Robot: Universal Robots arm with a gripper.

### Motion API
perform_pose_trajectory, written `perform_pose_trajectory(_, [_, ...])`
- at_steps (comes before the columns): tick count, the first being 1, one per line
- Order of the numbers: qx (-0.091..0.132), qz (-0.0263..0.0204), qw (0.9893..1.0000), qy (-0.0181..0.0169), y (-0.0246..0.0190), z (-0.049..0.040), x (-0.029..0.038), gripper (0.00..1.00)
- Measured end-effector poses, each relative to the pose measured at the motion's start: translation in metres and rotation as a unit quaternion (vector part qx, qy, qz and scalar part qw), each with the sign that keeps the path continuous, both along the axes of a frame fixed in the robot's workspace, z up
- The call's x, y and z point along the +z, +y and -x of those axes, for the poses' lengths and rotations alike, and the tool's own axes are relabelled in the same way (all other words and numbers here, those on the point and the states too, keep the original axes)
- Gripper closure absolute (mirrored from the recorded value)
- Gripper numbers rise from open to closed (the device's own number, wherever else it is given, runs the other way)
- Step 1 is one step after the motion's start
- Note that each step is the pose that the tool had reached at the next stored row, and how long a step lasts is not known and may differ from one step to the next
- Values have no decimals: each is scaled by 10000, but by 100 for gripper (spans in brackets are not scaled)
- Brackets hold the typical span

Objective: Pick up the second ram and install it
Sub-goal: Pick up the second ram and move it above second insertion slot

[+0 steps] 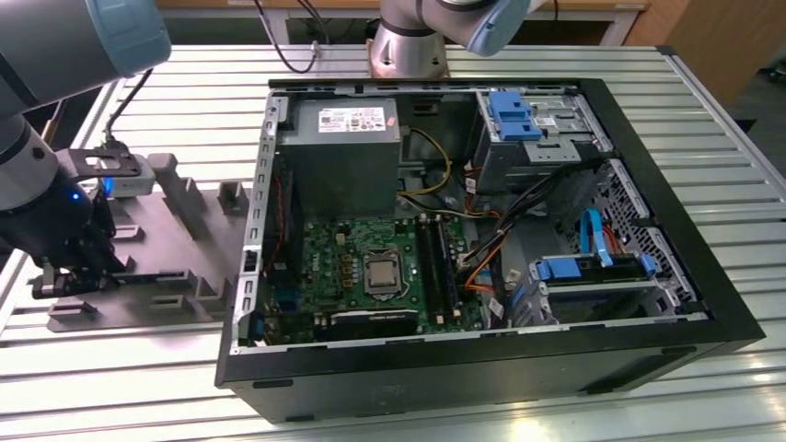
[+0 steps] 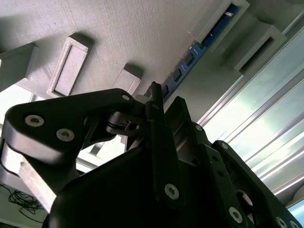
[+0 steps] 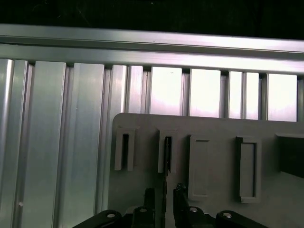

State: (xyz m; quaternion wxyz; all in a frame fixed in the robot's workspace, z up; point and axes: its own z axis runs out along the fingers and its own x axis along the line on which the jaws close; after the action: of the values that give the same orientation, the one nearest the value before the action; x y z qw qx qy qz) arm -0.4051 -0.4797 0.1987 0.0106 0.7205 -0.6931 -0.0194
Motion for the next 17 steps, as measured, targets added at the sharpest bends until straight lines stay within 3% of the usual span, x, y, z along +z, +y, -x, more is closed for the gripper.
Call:
perform_pose_trajectory(6, [0, -1, 10000, 0, 0, 0, 0, 71])
perform_pose_trajectory(7, [0, -1, 10000, 0, 0, 0, 0, 78])
perform_pose_trajectory(10, [0, -1, 10000, 0, 0, 0, 0, 80])
perform_pose_trajectory(11, [0, -1, 10000, 0, 0, 0, 0, 86])
perform_pose_trajectory(17, [0, -1, 10000, 0, 0, 0, 0, 88])
